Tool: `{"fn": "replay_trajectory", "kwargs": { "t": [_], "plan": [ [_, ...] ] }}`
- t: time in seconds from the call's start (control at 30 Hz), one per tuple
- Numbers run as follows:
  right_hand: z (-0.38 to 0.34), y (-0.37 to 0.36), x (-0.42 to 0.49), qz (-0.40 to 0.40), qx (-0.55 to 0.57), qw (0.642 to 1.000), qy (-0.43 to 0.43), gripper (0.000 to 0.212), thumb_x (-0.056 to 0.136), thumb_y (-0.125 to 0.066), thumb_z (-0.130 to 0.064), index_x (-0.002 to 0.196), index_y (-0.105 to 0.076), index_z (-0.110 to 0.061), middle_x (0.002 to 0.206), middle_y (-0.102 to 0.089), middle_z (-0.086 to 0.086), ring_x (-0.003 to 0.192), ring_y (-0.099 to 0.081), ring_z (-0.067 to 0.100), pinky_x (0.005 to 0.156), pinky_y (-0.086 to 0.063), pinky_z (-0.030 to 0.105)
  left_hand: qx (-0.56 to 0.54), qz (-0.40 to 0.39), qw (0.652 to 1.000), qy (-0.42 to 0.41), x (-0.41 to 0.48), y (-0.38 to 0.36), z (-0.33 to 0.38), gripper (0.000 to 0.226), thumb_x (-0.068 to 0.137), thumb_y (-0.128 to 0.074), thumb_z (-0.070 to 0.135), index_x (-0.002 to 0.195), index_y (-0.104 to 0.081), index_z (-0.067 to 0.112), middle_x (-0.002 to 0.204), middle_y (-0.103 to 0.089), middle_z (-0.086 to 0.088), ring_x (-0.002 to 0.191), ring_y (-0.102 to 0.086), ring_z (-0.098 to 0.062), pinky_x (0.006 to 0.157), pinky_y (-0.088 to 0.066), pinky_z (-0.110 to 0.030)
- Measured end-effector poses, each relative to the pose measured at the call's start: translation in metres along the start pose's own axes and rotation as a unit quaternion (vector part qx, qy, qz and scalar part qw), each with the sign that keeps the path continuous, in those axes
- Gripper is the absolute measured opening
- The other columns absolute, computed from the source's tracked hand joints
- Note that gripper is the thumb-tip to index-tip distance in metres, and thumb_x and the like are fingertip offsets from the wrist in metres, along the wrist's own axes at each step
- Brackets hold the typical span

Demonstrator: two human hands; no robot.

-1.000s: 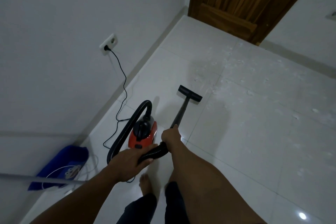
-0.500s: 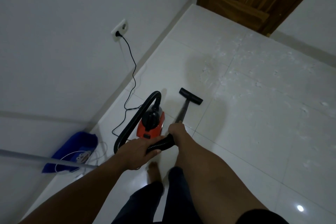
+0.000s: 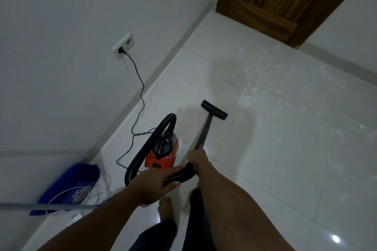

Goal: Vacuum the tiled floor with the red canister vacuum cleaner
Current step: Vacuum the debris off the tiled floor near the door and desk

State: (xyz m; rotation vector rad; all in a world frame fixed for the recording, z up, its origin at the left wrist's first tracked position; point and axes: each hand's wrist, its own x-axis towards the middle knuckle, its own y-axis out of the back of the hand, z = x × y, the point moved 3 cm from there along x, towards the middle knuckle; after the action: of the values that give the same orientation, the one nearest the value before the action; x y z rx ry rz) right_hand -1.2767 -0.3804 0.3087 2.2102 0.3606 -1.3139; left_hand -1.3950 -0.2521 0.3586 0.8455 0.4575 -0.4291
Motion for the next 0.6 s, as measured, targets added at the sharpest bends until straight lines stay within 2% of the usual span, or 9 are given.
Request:
{"fn": "replay_trajectory", "kwargs": {
  "t": [0.07,0.17,0.23,0.3,0.37,0.5,0.57,0.6],
  "plan": [
    [-0.014,0.014,0.012,0.001,0.004,1.0,-0.002,0.069,0.097,-0.039,-0.004,0.157,-0.009,-0.019,0.13,-0.05,0.015,0.067,-0.045,0.013,0.049,-0.039,0.023,0.002,-0.007,1.0,0.005,0.019,0.01,0.007,0.056,0.1,-0.042,0.057,0.152,-0.023,0.049,0.083,-0.057,0.011,0.072,-0.059,-0.003,0.071,-0.051,-0.019],
    [-0.035,0.035,0.031,-0.004,-0.001,1.0,-0.003,0.073,0.096,-0.041,-0.003,0.157,-0.005,-0.02,0.127,-0.052,0.014,0.065,-0.044,0.013,0.047,-0.037,0.023,0.001,-0.008,1.0,-0.006,0.047,0.028,0.025,0.054,0.101,-0.045,0.05,0.151,-0.025,0.045,0.109,-0.066,-0.002,0.091,-0.066,-0.01,0.084,-0.056,-0.026],
    [-0.051,0.053,0.043,-0.004,0.0,1.0,-0.012,0.074,0.096,-0.041,-0.004,0.157,-0.005,-0.021,0.125,-0.052,0.015,0.066,-0.046,0.014,0.046,-0.037,0.023,0.001,-0.005,1.0,-0.006,0.067,0.042,0.041,0.053,0.102,-0.047,0.044,0.152,-0.029,0.04,0.12,-0.066,-0.004,0.104,-0.066,-0.014,0.093,-0.05,-0.028],
    [-0.062,0.067,0.054,-0.005,-0.001,1.0,-0.019,0.075,0.095,-0.041,-0.003,0.157,-0.004,-0.021,0.12,-0.054,0.015,0.065,-0.047,0.015,0.045,-0.037,0.024,0.009,0.0,1.0,-0.002,0.082,0.049,0.054,0.05,0.103,-0.045,0.044,0.151,-0.031,0.039,0.117,-0.067,-0.002,0.099,-0.065,-0.009,0.091,-0.048,-0.025],
    [-0.074,0.08,0.064,-0.012,0.001,1.0,-0.024,0.076,0.095,-0.042,-0.001,0.157,-0.003,-0.022,0.115,-0.054,0.015,0.063,-0.047,0.015,0.044,-0.036,0.024,0.003,-0.009,1.0,0.008,0.097,0.051,0.061,0.051,0.102,-0.042,0.05,0.151,-0.025,0.046,0.115,-0.068,-0.001,0.092,-0.065,-0.006,0.085,-0.051,-0.023],
    [-0.097,0.106,0.084,-0.009,-0.014,1.0,-0.019,0.075,0.097,-0.042,-0.003,0.157,-0.002,-0.022,0.127,-0.053,0.016,0.06,-0.042,0.013,0.043,-0.034,0.022,-0.016,-0.005,1.0,0.013,0.132,0.058,0.072,0.065,0.089,-0.022,0.073,0.15,-0.016,0.054,0.139,-0.058,0.002,0.118,-0.062,-0.013,0.101,-0.05,-0.033],
    [-0.105,0.114,0.094,-0.009,-0.016,1.0,-0.018,0.074,0.097,-0.042,-0.004,0.157,-0.003,-0.022,0.128,-0.053,0.016,0.06,-0.041,0.013,0.044,-0.033,0.022,-0.023,0.005,1.0,0.008,0.144,0.062,0.075,0.07,0.08,-0.017,0.079,0.147,-0.013,0.061,0.139,-0.058,0.009,0.117,-0.063,-0.011,0.101,-0.05,-0.032],
    [-0.11,0.118,0.098,-0.009,-0.018,1.0,-0.018,0.074,0.097,-0.041,-0.005,0.157,-0.003,-0.022,0.128,-0.053,0.016,0.06,-0.041,0.013,0.043,-0.033,0.022,-0.031,0.01,0.999,0.016,0.15,0.063,0.075,0.066,0.082,-0.019,0.079,0.146,-0.014,0.062,0.135,-0.061,0.008,0.113,-0.064,-0.01,0.1,-0.052,-0.032]
  ]
}}
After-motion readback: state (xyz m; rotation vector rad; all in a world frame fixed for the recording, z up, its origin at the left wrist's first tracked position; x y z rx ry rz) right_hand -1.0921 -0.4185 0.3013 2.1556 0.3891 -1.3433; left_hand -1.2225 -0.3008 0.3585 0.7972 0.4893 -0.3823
